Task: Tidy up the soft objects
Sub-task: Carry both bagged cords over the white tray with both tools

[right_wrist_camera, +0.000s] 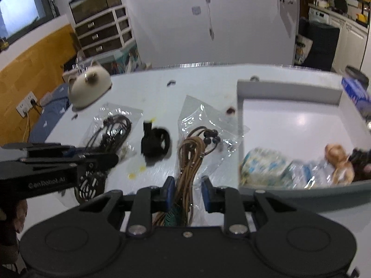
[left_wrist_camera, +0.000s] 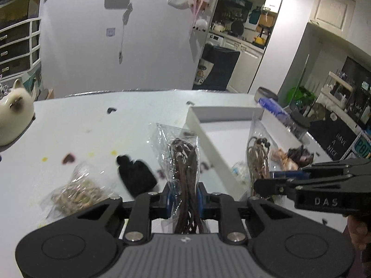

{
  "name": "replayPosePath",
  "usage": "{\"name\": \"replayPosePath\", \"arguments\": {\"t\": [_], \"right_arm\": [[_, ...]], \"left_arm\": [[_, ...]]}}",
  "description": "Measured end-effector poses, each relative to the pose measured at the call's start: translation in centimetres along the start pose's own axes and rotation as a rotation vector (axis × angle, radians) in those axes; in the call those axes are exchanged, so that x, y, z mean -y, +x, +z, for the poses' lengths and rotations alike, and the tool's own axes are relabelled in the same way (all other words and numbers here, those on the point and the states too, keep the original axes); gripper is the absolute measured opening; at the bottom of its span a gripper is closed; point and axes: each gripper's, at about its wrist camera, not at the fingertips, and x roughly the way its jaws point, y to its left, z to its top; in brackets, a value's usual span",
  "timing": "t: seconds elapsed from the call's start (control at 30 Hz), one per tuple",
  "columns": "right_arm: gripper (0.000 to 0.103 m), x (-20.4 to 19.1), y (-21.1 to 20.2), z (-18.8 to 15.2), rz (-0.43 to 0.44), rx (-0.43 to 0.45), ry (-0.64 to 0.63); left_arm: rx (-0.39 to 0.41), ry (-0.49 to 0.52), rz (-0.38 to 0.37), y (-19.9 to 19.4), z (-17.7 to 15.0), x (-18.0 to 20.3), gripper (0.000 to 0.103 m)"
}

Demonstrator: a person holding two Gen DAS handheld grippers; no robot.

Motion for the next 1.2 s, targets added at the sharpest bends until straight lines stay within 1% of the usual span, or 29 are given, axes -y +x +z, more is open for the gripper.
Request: {"name": "replayPosePath", "arguments": {"t": [0.17,0.4,0.57,0.67,0.77,0.9,1.07,1.2], "right_arm": [[0.026,3.1,-2.0,2.0,0.005,0.059,-0.031],[0.026,8.5,-3.2,3.7,0.006,0.088,-0.069],[0.026,13.0,-3.8,4.7,0.002,0.106,-0.090],[0.026,15.8,-4.0,5.6,0.017,0.121,-0.102],[0.026,18.5,-3.9,6.7,-0.008,0.126,-0.118],[0.026,22.3,-3.5,8.1,-0.022,0.128,-0.101],[0.026,26.4,-2.0,9.5,-0.032,0.106,-0.110],[0.026,29.1,0.0,10.5,-0.043,0.072,-0.116]], "left_arm": [[0.034,-0.018,-0.002,1.1,1.8,2.9,0.021],[0.061,-0.048,-0.005,3.4,3.9,7.0,0.021],[0.068,-0.076,-0.010,5.9,5.8,9.8,0.021],[0.067,-0.079,-0.016,7.7,7.1,11.5,0.021],[0.069,-0.088,-0.033,9.7,8.5,13.1,0.021],[0.062,-0.115,-0.061,12.3,10.2,14.7,0.021],[0.026,-0.172,-0.097,16.6,12.1,16.0,0.021],[-0.003,-0.219,-0.113,20.1,12.9,16.6,0.021]]}}
